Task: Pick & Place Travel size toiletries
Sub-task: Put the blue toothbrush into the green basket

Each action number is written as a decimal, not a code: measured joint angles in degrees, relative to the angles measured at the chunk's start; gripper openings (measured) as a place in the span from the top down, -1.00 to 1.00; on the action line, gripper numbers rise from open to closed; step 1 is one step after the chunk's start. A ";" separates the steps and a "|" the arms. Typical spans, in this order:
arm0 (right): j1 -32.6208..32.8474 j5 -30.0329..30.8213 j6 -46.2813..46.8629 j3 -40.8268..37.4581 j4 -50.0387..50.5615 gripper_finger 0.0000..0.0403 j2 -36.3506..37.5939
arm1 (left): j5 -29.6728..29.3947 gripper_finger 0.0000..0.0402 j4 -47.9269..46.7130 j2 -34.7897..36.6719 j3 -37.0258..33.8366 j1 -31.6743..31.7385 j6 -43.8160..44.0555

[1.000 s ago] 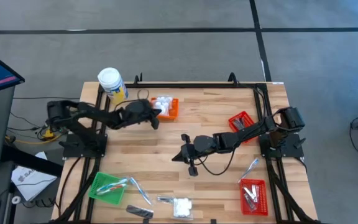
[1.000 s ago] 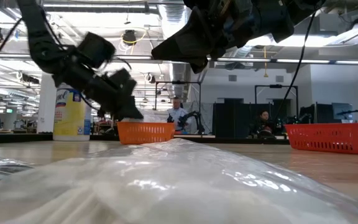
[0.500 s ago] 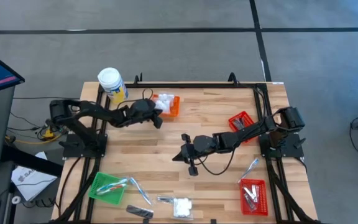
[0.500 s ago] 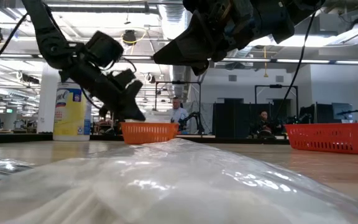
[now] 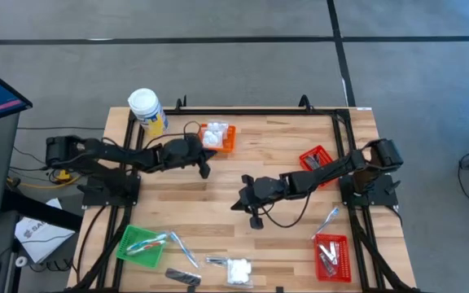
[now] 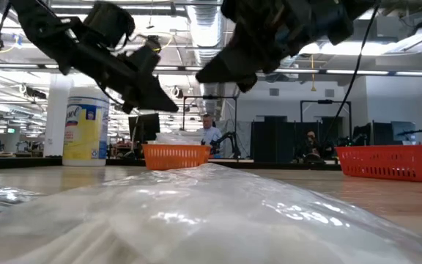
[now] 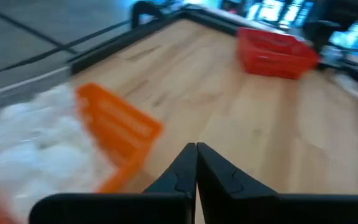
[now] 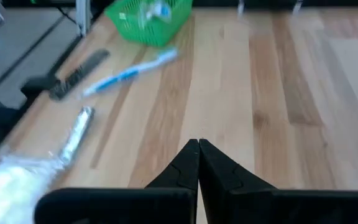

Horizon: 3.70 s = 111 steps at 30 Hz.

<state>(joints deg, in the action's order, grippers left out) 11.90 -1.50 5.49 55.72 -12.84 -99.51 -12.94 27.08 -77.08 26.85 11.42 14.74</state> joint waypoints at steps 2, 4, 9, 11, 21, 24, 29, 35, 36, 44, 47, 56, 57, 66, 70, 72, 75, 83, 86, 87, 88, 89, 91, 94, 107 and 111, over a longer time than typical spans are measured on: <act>0.00 0.02 0.59 0.14 3.88 1.00 1.81 | 0.03 1.00 -0.14 1.11 0.00 -2.48 -0.67; 0.02 0.02 1.47 0.01 7.69 1.00 3.43 | 0.10 1.00 -0.30 2.06 0.00 -4.66 -0.82; 1.57 0.04 5.66 0.03 20.26 1.00 8.62 | 0.23 1.00 -0.10 4.07 0.00 -9.12 -1.24; 2.36 0.03 8.67 0.03 26.12 1.00 10.37 | 0.23 1.00 -0.16 4.61 0.00 -10.27 -1.44; 9.15 2.73 32.92 0.03 57.62 1.00 20.33 | 0.02 1.00 0.01 4.65 0.00 -11.41 -1.26; 12.69 3.64 42.65 0.03 67.84 1.00 22.27 | 0.01 1.00 0.01 4.65 0.00 -11.41 -1.24; 19.39 2.85 60.09 -0.02 84.22 1.00 23.16 | 0.03 1.00 0.08 4.62 -0.01 -11.41 -1.01; 24.39 -2.04 69.35 -0.90 86.15 1.00 23.21 | 0.03 1.00 0.12 4.61 -0.02 -11.72 -0.80; 24.58 -3.29 70.38 -2.06 85.22 1.00 23.21 | 0.01 1.00 0.12 4.61 -0.02 -11.88 -0.80; 23.29 -14.96 81.37 -20.48 64.54 1.00 30.21 | -0.82 1.00 0.41 4.61 -0.02 -13.25 -0.87; 23.24 -15.33 84.79 -25.14 60.94 1.00 32.50 | -1.30 1.00 0.44 4.61 -0.02 -13.27 -0.89; 22.49 -14.96 84.64 -28.97 59.34 1.00 32.68 | -2.43 1.00 0.74 4.61 -0.02 -13.27 -0.98; 21.95 -14.29 84.06 -28.97 58.86 1.00 32.68 | -2.59 1.00 0.87 4.61 -0.02 -13.27 -0.98; 13.32 -12.03 72.51 -28.80 53.47 1.00 28.06 | -2.74 1.00 0.93 4.61 -0.04 -13.27 -0.99; 9.00 -14.34 64.97 -27.09 52.94 1.00 23.31 | -2.72 1.00 0.95 4.61 -0.04 -13.27 -1.00; 7.31 -14.57 61.02 -25.15 53.29 1.00 20.72 | -2.72 1.00 0.93 4.61 -0.04 -13.29 -1.02; 5.13 -12.89 54.92 -21.49 52.27 1.00 17.13 | -2.72 1.00 0.95 4.61 -0.04 -13.28 -1.02; 0.25 -4.81 36.28 -9.38 43.41 1.00 6.98 | -2.72 1.00 0.95 4.61 -0.04 -13.29 -1.02; -1.42 -5.02 28.66 -5.02 35.41 1.00 2.23 | -2.72 1.00 0.89 4.61 -0.04 -13.29 -1.16; -1.75 -5.26 26.35 -3.25 33.07 1.00 0.56 | -2.71 1.00 0.89 4.61 -0.04 -13.29 -1.30; -2.04 -5.44 24.09 -1.45 31.58 1.00 -0.98 | -2.72 1.00 0.93 4.61 -0.18 -13.29 -1.38; -2.22 -5.51 22.03 0.31 31.69 1.00 -2.28 | -2.72 1.00 0.84 4.61 -0.27 -13.29 -1.41; -2.45 -5.66 17.99 3.87 31.92 1.00 -4.48 | -2.71 1.00 0.79 4.59 -0.36 -13.29 -1.44; -1.86 -5.82 13.76 8.04 31.85 1.00 -5.82 | -2.70 1.00 0.73 4.59 -0.39 -13.29 -1.44; 2.87 5.40 7.74 10.54 30.48 1.00 -0.48 | -1.61 1.00 0.43 4.59 -0.39 -14.53 -1.44; 4.45 8.14 6.41 10.54 29.82 1.00 0.73 | -1.61 1.00 0.54 4.59 -0.39 -14.54 -1.44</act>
<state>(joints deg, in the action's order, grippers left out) 16.35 6.64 11.90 66.26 16.98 -98.77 -14.55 27.62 -72.49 26.46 -3.12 13.30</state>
